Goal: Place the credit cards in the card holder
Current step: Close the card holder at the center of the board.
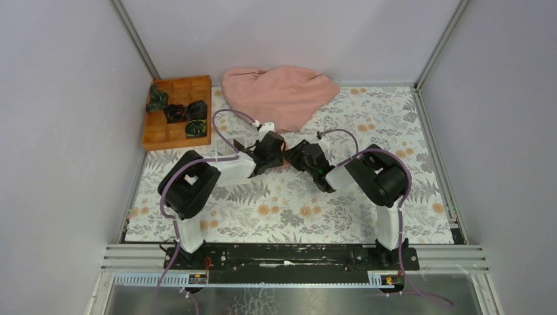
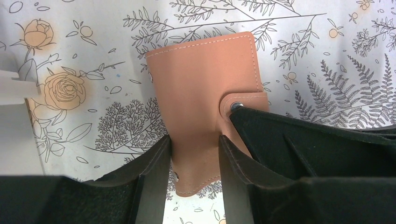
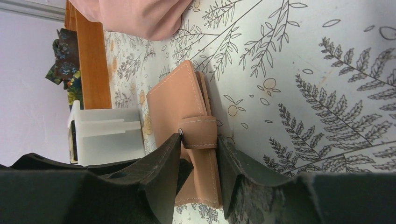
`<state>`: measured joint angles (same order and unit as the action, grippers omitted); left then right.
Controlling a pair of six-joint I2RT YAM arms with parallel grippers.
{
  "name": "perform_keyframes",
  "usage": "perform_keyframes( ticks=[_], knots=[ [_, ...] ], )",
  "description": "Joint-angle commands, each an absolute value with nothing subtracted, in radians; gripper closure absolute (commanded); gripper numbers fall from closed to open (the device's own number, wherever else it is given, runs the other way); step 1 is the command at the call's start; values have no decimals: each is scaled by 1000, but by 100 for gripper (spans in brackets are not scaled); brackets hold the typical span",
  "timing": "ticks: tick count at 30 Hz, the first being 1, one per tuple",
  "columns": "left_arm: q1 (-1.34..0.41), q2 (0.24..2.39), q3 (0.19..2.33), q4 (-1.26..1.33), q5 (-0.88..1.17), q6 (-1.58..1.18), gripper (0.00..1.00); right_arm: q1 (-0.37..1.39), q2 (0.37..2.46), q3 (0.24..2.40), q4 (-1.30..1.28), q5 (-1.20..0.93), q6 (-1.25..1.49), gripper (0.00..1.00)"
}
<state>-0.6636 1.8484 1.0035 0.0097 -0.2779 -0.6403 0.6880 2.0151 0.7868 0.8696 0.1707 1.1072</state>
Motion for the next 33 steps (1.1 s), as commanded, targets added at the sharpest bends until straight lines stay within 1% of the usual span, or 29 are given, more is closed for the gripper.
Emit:
perform_keyframes(
  ticks=[1,12,22,24,33],
  knots=[
    [-700,1970,965,-126,-90,-606,54,752,2126,805,478,22,1038,58],
    [-690,2046,983,-128,-45,-591,54,749,2190,887,367,-2,1010,60],
    [-687,2090,966,-102,-12,-603,54,721,2271,933,314,-83,1030,67],
    [-686,2097,967,-100,-8,-602,54,721,2284,949,291,-87,1029,70],
    [-681,2125,968,-105,-3,-606,54,718,2319,980,248,-118,1025,75]
  ],
)
